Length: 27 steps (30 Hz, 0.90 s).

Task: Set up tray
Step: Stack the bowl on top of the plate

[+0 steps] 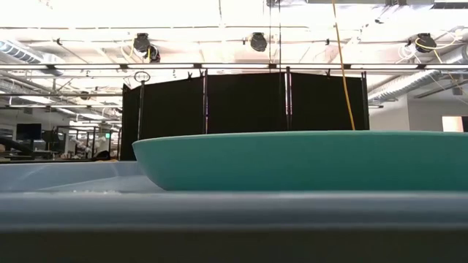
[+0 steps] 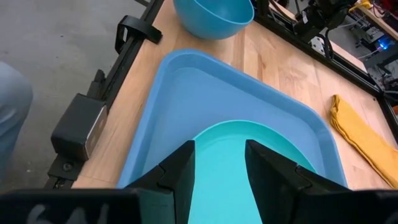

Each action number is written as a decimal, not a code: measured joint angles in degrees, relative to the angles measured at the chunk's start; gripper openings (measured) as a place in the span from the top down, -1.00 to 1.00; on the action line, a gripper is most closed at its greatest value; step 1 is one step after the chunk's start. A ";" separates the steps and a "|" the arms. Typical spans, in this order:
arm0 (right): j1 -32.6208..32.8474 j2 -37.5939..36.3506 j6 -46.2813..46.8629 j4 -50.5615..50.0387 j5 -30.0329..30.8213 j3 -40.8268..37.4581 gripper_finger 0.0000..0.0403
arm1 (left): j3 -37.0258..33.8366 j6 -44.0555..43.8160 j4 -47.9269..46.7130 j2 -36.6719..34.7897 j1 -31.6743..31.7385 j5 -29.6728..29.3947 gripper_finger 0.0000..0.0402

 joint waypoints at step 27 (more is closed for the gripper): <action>-0.02 0.00 -0.02 0.37 -0.03 0.00 0.36 | 0.17 4.43 -4.66 4.02 0.81 5.76 0.69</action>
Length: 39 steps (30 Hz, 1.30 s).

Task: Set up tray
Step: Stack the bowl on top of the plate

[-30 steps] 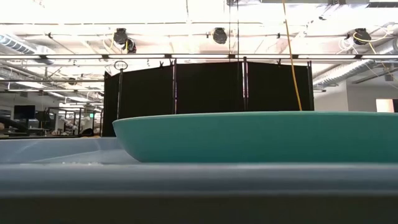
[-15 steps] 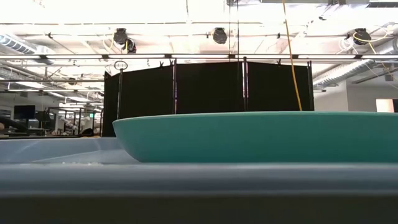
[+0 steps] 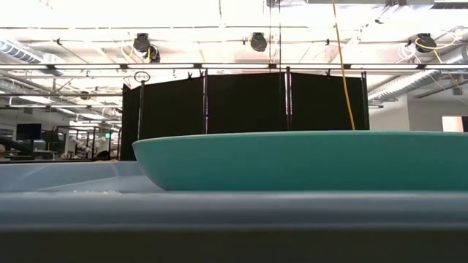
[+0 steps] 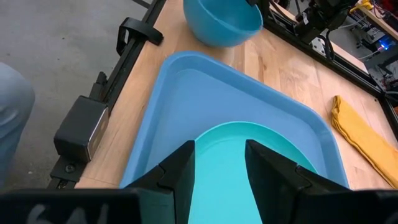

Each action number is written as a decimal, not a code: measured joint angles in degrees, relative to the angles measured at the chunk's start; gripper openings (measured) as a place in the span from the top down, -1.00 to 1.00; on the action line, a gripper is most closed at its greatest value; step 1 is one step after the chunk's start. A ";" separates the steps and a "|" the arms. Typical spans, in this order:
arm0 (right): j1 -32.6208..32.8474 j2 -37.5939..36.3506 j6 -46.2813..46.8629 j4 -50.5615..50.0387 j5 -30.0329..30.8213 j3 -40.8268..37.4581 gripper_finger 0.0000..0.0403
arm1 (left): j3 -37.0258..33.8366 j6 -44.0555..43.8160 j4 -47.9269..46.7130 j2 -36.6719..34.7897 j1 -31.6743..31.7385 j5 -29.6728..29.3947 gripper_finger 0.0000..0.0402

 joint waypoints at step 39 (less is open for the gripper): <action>7.75 0.00 -14.10 6.43 30.92 0.04 0.36 | 20.28 49.98 -22.45 -2.03 21.48 -13.97 0.96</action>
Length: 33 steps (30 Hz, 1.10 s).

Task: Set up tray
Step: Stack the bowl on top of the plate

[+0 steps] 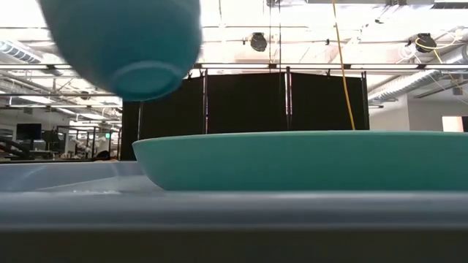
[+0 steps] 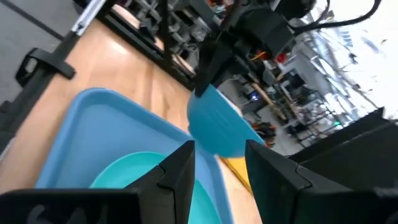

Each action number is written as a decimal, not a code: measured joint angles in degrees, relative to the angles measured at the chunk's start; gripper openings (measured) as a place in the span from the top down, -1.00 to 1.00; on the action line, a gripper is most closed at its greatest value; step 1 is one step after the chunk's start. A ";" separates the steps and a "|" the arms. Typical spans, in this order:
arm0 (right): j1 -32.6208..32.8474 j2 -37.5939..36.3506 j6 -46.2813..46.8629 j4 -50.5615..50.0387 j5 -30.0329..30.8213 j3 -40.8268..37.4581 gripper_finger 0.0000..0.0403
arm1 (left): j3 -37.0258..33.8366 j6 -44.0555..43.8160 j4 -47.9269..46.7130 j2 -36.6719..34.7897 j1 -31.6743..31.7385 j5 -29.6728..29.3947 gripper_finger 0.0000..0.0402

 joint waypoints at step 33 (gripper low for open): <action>5.83 -3.74 0.52 0.24 14.36 -0.02 0.36 | 22.86 26.34 0.11 23.10 9.68 10.53 0.96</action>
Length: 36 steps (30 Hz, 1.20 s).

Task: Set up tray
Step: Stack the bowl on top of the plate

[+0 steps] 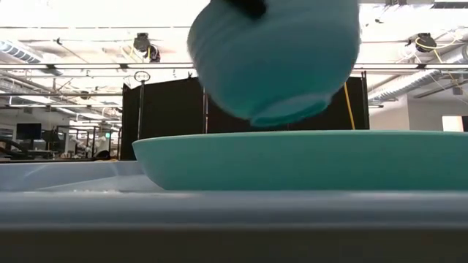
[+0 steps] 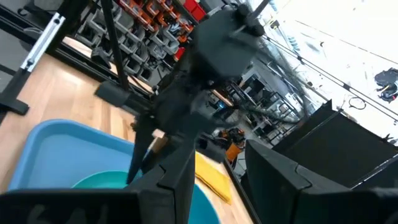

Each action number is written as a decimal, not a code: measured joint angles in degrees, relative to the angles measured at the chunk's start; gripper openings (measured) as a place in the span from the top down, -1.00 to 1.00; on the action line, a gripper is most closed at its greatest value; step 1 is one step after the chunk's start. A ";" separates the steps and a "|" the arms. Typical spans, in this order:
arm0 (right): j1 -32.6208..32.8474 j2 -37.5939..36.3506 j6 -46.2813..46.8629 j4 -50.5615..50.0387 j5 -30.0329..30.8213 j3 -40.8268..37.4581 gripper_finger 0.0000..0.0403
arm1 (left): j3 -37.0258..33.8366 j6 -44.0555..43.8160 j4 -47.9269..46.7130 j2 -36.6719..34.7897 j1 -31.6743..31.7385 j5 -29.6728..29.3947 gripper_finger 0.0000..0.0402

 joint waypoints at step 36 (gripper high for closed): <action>-0.13 0.00 0.76 -0.20 -0.26 0.00 0.36 | 0.13 1.53 2.74 4.02 0.93 5.50 0.96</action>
